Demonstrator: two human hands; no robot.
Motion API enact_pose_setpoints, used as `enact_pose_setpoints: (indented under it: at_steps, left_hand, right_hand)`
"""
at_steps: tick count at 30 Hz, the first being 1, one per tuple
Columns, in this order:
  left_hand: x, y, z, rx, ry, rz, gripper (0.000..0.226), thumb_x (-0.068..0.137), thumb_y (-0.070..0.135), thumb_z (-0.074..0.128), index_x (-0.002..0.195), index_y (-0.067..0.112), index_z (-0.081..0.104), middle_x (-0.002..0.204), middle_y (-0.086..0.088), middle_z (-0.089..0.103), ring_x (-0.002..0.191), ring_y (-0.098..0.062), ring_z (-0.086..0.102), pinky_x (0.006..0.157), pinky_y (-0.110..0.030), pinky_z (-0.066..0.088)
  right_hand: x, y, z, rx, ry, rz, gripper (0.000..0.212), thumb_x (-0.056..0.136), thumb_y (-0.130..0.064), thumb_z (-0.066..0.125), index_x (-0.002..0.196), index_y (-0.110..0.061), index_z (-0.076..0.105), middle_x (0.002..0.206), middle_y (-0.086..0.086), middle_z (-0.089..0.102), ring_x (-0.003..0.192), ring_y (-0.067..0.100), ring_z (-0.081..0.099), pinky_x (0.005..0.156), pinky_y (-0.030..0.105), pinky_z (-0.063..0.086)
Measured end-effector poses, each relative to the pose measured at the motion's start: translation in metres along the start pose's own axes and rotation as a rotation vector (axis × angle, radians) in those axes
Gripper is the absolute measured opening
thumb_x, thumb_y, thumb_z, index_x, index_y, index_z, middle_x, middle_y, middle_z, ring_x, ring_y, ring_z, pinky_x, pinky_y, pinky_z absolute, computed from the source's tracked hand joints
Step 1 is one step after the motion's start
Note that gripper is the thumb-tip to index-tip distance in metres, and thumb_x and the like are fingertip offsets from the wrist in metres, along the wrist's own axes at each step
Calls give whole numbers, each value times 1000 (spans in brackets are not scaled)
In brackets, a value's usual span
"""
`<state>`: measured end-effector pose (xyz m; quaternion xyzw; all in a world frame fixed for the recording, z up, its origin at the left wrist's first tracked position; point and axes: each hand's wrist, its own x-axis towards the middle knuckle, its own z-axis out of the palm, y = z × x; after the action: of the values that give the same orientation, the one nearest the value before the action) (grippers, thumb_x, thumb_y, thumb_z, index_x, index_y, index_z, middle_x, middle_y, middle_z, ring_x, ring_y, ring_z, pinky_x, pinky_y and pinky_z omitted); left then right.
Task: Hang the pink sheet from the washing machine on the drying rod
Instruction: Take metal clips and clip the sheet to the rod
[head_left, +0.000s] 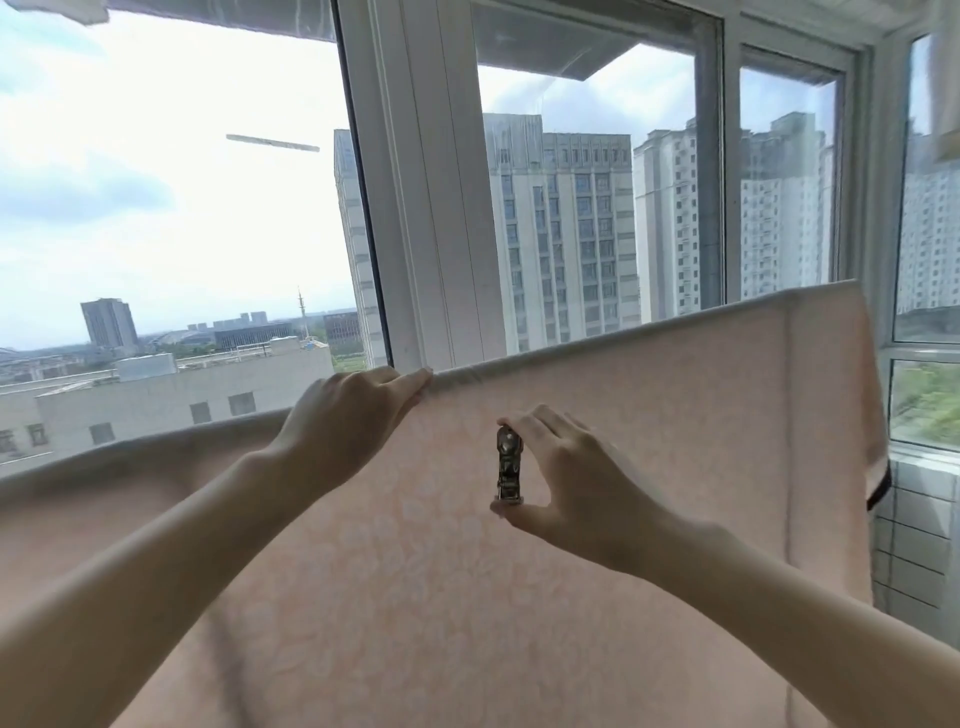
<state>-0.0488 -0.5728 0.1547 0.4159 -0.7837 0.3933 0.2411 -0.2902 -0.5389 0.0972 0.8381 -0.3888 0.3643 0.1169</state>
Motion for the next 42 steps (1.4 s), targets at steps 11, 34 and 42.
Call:
enact_pose_setpoints:
  at_steps: [11, 34, 42]
  left_hand:
    - [30, 23, 41, 322, 92, 153, 48, 78, -4, 69, 124, -3, 60, 92, -19, 72, 67, -30, 70, 52, -39, 59]
    - [138, 123, 114, 314, 75, -89, 54, 78, -6, 70, 128, 13, 62, 102, -7, 73, 65, -31, 66, 58, -37, 53]
    - [188, 165, 137, 317, -41, -165, 60, 77, -8, 68, 132, 13, 58, 98, -10, 72, 69, -32, 65, 62, -42, 55]
  right_hand:
    - [-5, 28, 7, 20, 68, 103, 72, 81, -48, 68, 141, -18, 40, 123, -8, 52, 107, 9, 51, 92, 22, 42]
    - [-58, 186, -42, 96, 53, 185, 70, 78, -35, 72, 139, -26, 37, 122, -13, 45, 111, 7, 48, 88, 18, 37]
    - [-75, 251, -64, 169, 88, 186, 70, 75, -30, 73, 135, -34, 35, 112, -18, 43, 102, 1, 49, 89, 19, 41]
